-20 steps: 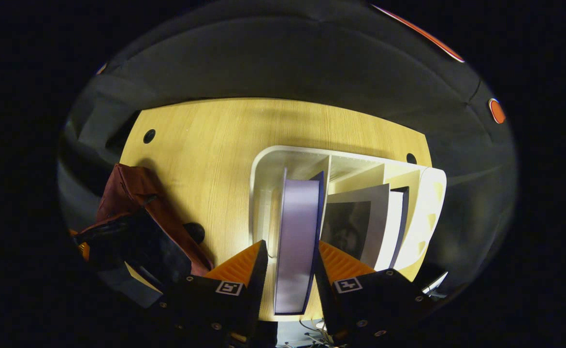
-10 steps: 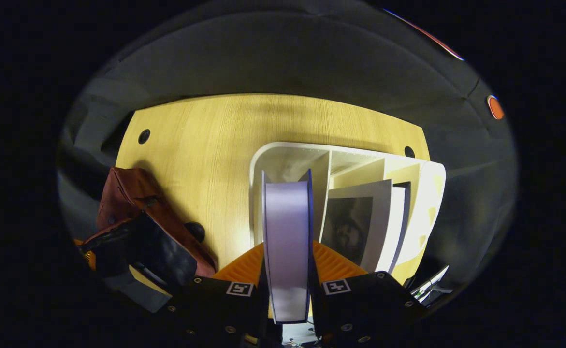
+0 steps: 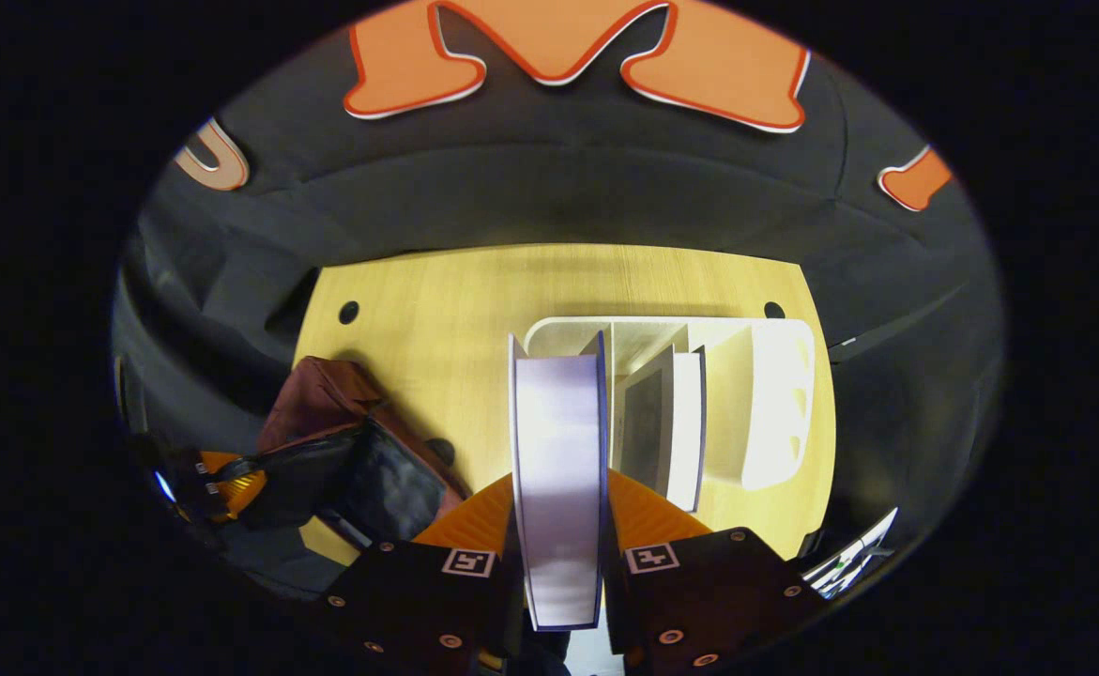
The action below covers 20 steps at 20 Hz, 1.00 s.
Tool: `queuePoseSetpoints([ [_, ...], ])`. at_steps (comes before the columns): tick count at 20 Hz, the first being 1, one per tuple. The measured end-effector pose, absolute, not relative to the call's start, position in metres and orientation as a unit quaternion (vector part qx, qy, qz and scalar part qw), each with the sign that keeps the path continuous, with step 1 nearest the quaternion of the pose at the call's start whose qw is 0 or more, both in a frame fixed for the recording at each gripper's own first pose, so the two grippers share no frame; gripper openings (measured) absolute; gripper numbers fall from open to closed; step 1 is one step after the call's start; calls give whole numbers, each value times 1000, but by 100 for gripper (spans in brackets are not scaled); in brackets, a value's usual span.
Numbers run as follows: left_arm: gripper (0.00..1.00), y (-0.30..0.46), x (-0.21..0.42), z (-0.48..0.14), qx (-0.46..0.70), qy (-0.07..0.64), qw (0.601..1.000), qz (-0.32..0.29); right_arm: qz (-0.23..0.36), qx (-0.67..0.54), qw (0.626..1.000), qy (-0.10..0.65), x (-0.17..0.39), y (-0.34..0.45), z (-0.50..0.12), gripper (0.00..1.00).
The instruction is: Open the schoolbag, grab two books from the bookshelf and put them into the schoolbag.
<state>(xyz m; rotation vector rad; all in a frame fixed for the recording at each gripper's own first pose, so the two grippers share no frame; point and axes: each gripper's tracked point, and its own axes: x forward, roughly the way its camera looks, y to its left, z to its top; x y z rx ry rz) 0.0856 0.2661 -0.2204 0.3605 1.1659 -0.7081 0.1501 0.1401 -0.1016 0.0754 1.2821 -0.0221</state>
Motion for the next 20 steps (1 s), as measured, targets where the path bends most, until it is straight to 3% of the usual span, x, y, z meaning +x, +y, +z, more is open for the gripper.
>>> queuePoseSetpoints([
  [10,8,263,84,-222,155,534,766,-323,36,116,816,565,89,186,-72,35],
  [15,8,260,86,-220,154,533,768,-318,65,189,807,555,71,231,-108,34],
  [20,8,257,86,-218,151,532,772,-313,85,306,769,555,56,284,-157,33],
])
